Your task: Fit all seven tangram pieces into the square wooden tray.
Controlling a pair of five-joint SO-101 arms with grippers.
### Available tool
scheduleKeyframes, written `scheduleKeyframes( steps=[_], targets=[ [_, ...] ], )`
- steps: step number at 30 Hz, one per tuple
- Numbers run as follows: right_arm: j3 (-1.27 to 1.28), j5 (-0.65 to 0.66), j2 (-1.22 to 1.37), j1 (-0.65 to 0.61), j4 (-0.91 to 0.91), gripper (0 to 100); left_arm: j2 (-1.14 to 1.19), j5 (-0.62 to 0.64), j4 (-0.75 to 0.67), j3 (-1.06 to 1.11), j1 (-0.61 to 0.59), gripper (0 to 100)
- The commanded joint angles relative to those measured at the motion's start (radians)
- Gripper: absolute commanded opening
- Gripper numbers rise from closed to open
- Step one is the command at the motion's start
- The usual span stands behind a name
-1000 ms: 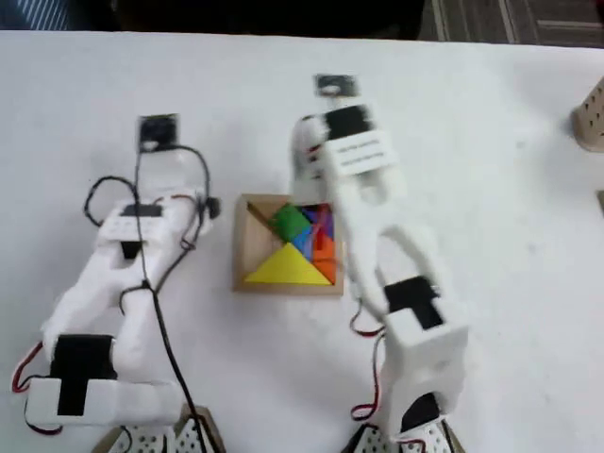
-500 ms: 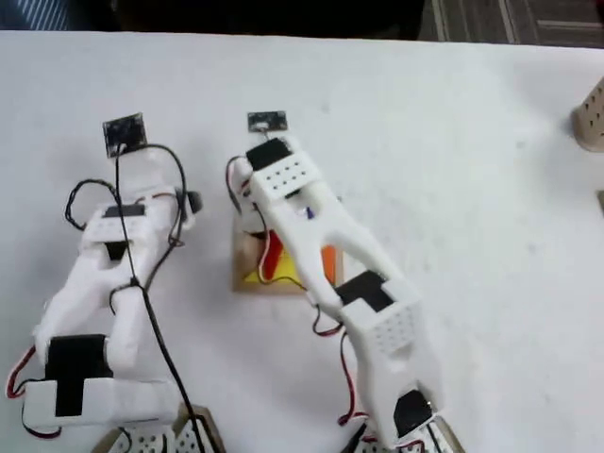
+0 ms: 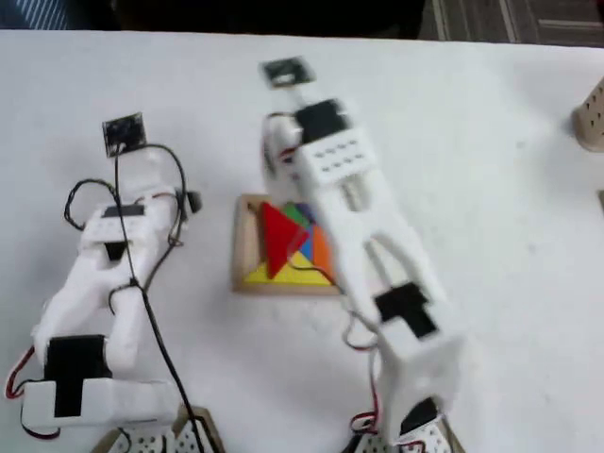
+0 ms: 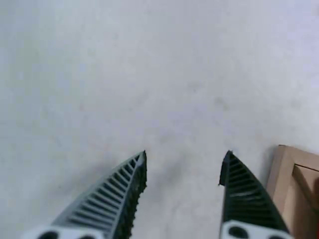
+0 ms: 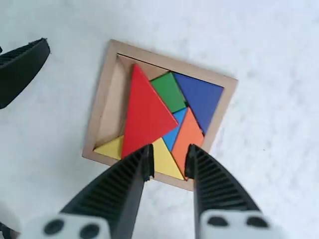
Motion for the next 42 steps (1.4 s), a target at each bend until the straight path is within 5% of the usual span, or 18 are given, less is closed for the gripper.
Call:
scheduleKeyframes(
  steps=[1, 6, 12, 24, 30, 35, 42],
  targets=[
    [0.175, 0.011, -0.239, 0.081, -0.028, 3.3, -0.053, 0.014, 0.008, -0.044, 0.045, 24],
    [0.463, 0.008, -0.292, 0.140, -0.260, 2.3, -0.047, 0.017, 0.032, -0.041, 0.117, 23],
    [0.575, 0.008, -0.292, 0.226, -0.443, 2.3, -0.054, 0.017, 0.106, -0.052, 0.240, 1],
    [0.582, 0.008, -0.288, 0.242, -0.479, 2.3, -0.044, 0.023, -0.074, -0.080, 0.529, 2],
    [0.582, 0.008, -0.288, 0.242, -0.481, 2.3, -0.021, 0.235, -0.196, -0.080, 0.656, 2],
    [0.582, 0.008, -0.288, 0.242, -0.481, 2.3, 0.125, 0.252, -0.307, -0.092, 0.710, 2],
    [0.582, 0.008, -0.286, 0.242, -0.481, 2.3, 0.168, 0.252, -0.167, -0.143, 0.708, 2]
  ],
)
